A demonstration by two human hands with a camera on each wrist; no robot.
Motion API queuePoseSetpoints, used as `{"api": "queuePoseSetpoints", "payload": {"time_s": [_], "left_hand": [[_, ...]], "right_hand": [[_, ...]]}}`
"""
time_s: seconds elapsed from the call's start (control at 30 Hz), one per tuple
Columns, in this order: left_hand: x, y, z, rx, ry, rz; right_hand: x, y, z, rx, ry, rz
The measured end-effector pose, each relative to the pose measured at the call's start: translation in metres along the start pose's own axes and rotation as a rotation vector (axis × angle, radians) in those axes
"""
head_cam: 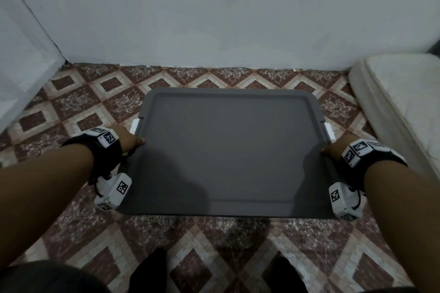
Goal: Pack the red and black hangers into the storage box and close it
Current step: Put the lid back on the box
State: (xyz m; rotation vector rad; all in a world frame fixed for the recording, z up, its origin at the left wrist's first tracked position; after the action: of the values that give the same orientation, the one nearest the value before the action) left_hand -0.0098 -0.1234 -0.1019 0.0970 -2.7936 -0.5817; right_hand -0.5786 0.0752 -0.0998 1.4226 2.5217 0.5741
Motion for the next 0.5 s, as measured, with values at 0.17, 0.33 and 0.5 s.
{"api": "queuePoseSetpoints", "payload": {"time_s": [0.17,0.33,0.5], "left_hand": [[0.003,0.001,-0.001,-0.015,-0.15,0.048],[0.003,0.001,-0.001,-0.015,-0.2,0.064],[0.003,0.0,-0.003,-0.03,-0.226,0.073]], "right_hand": [[0.002,-0.011,0.002,0.041,-0.031,-0.002],[0.003,-0.022,0.005,0.086,-0.06,-0.048],[-0.003,-0.021,0.01,0.088,0.028,-0.123]]}}
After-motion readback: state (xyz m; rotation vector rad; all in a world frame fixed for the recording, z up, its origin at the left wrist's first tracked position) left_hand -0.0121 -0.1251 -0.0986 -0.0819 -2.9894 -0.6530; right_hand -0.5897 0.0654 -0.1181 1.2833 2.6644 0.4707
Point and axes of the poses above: each hand's wrist, its own y-axis away from the middle knuckle, its own z-axis out of the palm, x = y × z, the point moved 6 cm from there along -y, towards the middle knuckle, and after that the axes turned 9 degrees about z, right-handed, at the moved point
